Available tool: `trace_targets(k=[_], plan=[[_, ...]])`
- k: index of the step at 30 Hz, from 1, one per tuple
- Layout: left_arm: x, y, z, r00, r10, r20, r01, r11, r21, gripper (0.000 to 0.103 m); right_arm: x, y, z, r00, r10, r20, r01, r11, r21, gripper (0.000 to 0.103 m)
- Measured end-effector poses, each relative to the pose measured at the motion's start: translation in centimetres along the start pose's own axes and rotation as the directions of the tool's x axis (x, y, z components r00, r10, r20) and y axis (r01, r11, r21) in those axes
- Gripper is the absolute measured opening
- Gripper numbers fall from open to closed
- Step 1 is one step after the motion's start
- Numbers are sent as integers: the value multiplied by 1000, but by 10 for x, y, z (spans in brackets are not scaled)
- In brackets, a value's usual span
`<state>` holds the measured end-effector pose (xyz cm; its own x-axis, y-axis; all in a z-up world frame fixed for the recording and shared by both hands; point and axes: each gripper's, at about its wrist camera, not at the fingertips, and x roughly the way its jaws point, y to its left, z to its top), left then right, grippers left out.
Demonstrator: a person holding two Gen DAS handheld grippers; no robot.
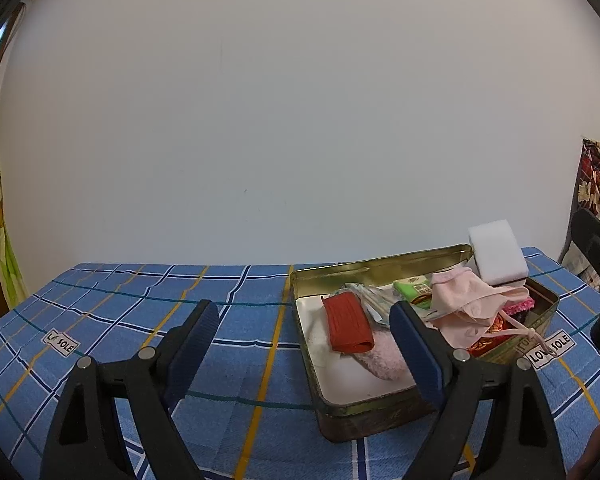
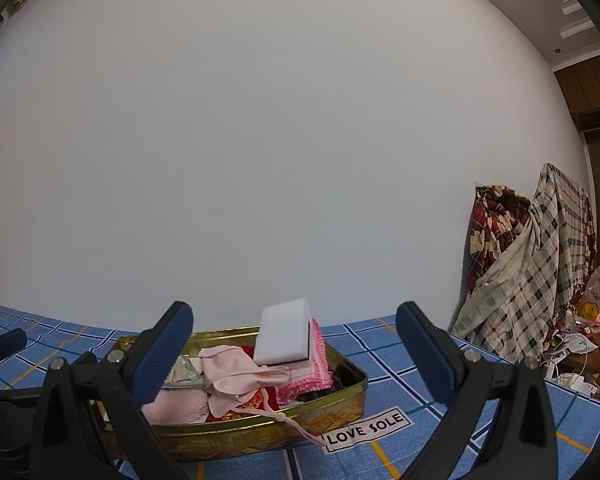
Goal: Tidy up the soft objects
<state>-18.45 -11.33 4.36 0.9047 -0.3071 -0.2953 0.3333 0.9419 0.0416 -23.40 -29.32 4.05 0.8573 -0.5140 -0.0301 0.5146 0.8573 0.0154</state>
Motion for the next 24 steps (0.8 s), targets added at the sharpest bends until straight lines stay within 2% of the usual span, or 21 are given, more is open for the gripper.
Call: trace_targets(k=[24], plan=[[2, -3, -1, 1000, 2, 1, -2, 1000, 12, 91, 2, 0, -1, 1000, 4, -4, -4, 1000, 2, 103]])
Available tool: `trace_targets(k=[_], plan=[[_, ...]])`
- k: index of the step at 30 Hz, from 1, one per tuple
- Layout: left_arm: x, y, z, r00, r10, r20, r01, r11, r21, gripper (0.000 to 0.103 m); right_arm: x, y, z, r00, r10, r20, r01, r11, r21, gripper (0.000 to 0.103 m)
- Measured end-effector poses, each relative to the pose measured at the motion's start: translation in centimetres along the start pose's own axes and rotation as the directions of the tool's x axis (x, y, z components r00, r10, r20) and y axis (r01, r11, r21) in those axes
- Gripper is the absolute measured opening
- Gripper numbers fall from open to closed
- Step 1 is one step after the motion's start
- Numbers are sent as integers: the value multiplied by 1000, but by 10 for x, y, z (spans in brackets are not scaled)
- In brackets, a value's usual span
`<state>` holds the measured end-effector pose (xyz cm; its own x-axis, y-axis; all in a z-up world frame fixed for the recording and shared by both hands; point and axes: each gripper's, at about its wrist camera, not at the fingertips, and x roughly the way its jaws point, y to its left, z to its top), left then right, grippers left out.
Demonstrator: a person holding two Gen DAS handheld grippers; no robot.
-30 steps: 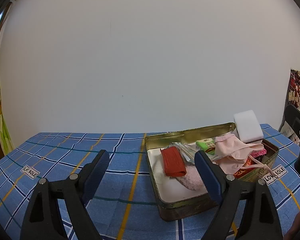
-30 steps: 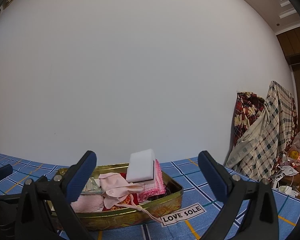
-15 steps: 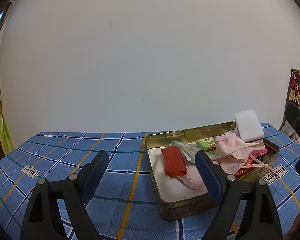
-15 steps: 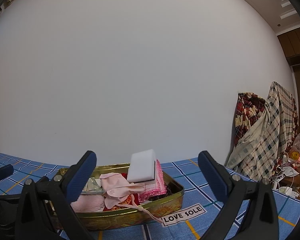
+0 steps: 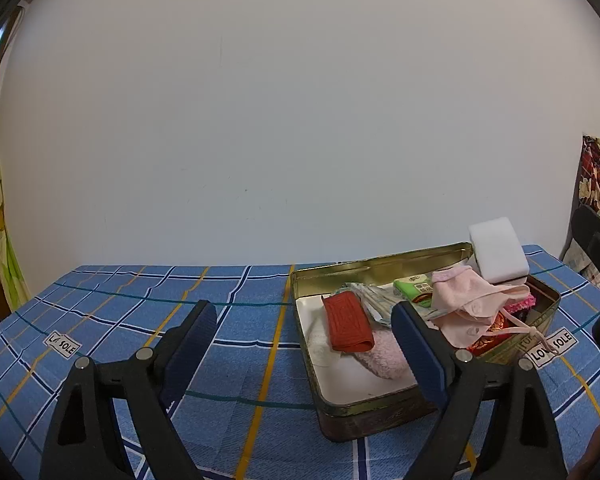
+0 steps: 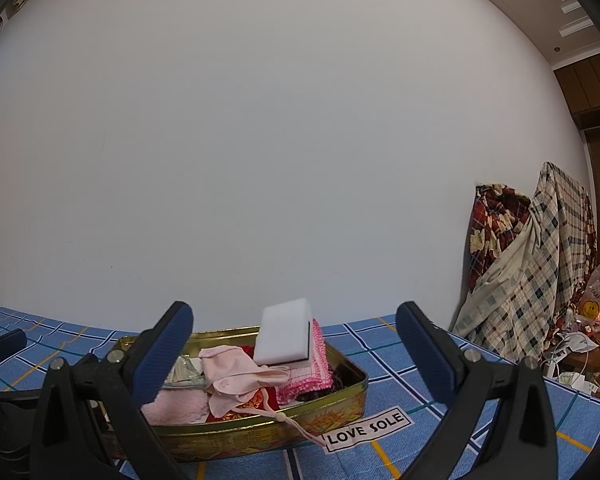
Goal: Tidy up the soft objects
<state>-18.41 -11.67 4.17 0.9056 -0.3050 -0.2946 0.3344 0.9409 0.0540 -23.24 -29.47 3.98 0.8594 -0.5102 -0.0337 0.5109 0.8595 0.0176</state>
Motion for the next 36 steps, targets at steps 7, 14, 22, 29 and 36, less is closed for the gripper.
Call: trace_targets(k=[7, 14, 22, 29, 36], plan=[[1, 0, 0, 1000, 4, -5, -4, 1000, -6, 91, 0, 0, 0, 1000, -1, 0, 1, 1000, -1, 103], [1, 0, 0, 1000, 6, -5, -6, 1000, -5, 91, -1, -1, 0, 1000, -1, -1, 1, 1000, 2, 103], [4, 0, 0, 1000, 11, -14, -11, 1000, -12, 91, 0, -1, 0, 1000, -1, -1, 1, 1000, 3, 103], [5, 1, 0, 1000, 10, -20, -10, 1000, -21, 91, 0, -1, 0, 1000, 0, -5, 0, 1000, 2, 103], [6, 0, 1, 1000, 9, -23, -9, 1000, -17, 91, 2, 0, -1, 1000, -2, -13, 2, 1000, 3, 103]])
